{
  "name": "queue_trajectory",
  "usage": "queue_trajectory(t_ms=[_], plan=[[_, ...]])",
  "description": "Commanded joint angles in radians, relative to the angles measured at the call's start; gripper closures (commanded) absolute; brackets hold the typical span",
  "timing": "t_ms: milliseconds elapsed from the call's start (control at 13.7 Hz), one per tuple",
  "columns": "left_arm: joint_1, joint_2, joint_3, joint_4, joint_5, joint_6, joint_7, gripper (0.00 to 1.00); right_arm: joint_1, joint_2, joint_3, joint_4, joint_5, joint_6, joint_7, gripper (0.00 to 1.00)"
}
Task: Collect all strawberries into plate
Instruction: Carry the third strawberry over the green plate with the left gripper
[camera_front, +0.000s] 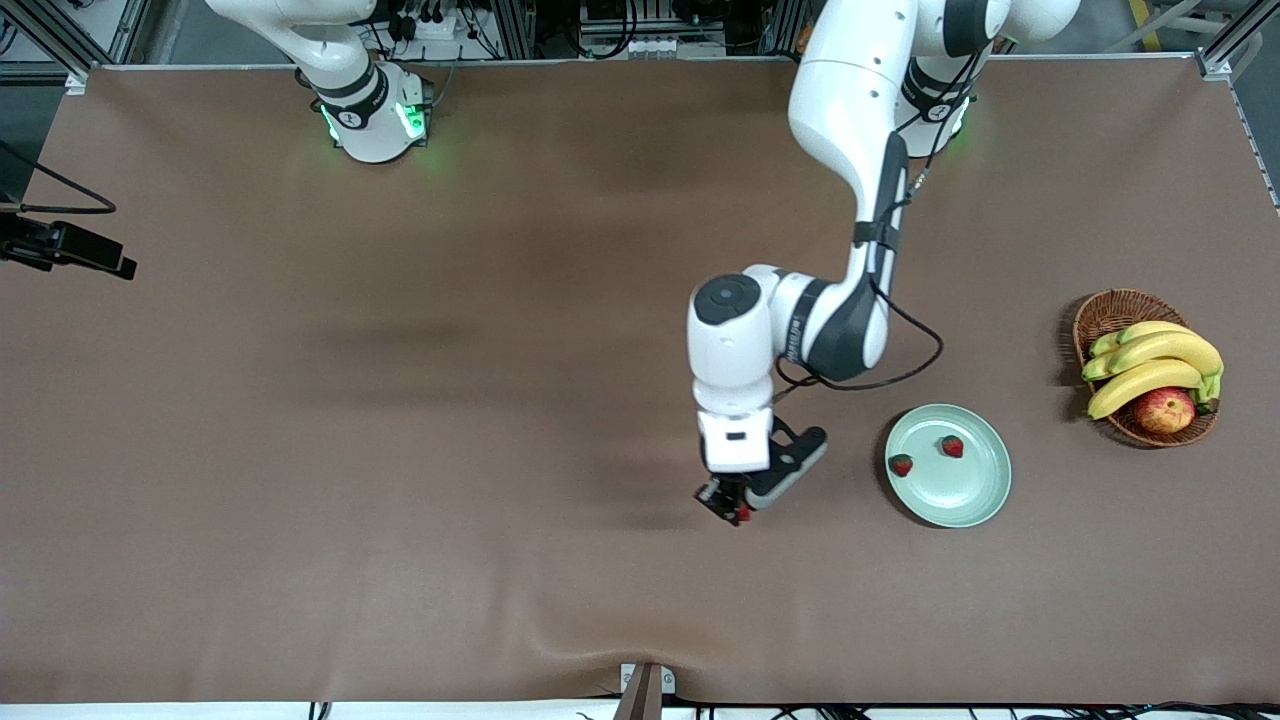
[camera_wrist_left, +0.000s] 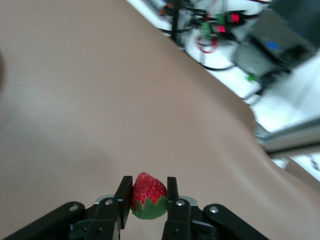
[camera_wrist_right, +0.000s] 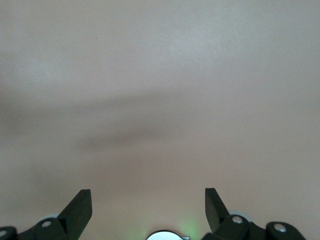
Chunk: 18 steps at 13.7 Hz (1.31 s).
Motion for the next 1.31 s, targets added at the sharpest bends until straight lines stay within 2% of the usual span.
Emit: queue_trajectory(t_ms=[0, 73, 364, 510, 655, 801, 874, 1019, 1238], plan=[[0.052, -0.025, -0.006, -0.023, -0.016, -0.114, -0.010, 1.00, -0.004, -0.029, 0.009, -0.017, -0.012, 0.004, -0.009, 0.00], [0.077, -0.025, -0.005, -0.035, -0.017, -0.152, -0.024, 1.00, -0.004, -0.029, 0.009, -0.009, -0.013, 0.005, -0.009, 0.00], [0.212, -0.067, -0.020, -0.106, -0.033, -0.157, -0.026, 1.00, 0.002, -0.035, 0.013, -0.006, -0.004, -0.006, 0.004, 0.00], [0.264, -0.100, -0.022, -0.142, -0.082, -0.157, -0.003, 1.00, 0.002, -0.046, 0.012, 0.017, -0.001, -0.073, 0.004, 0.00], [0.316, -0.147, -0.041, -0.211, -0.127, -0.157, 0.078, 1.00, 0.002, -0.045, 0.012, 0.074, -0.001, -0.119, 0.004, 0.00], [0.342, -0.199, -0.058, -0.325, -0.141, -0.157, 0.218, 1.00, 0.002, -0.048, 0.015, 0.079, 0.001, -0.136, 0.004, 0.00], [0.347, -0.201, -0.061, -0.349, -0.141, -0.157, 0.276, 1.00, 0.004, -0.051, 0.016, 0.080, 0.002, -0.141, 0.006, 0.00], [0.364, -0.198, -0.063, -0.371, -0.141, -0.157, 0.344, 1.00, 0.016, -0.061, 0.016, 0.080, 0.002, -0.142, 0.015, 0.00], [0.421, -0.199, -0.103, -0.390, -0.141, -0.157, 0.447, 0.99, 0.018, -0.062, 0.013, 0.080, 0.002, -0.144, 0.015, 0.00]])
